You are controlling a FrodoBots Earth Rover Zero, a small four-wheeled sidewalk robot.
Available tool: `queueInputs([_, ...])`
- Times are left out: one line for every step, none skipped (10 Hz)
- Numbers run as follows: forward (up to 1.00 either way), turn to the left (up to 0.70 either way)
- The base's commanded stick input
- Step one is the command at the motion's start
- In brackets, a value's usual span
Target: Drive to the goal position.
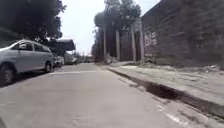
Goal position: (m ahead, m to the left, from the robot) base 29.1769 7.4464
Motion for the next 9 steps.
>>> queueInputs([1.0, 0.4])
queueInputs([1.0, 0.4])
queueInputs([1.0, 0.4])
queueInputs([1.0, 0.4])
queueInputs([1.0, 0.4])
queueInputs([1.0, 0.4])
queueInputs([1.0, 0.4])
queueInputs([1.0, 0.16])
queueInputs([1.0, 0.0])
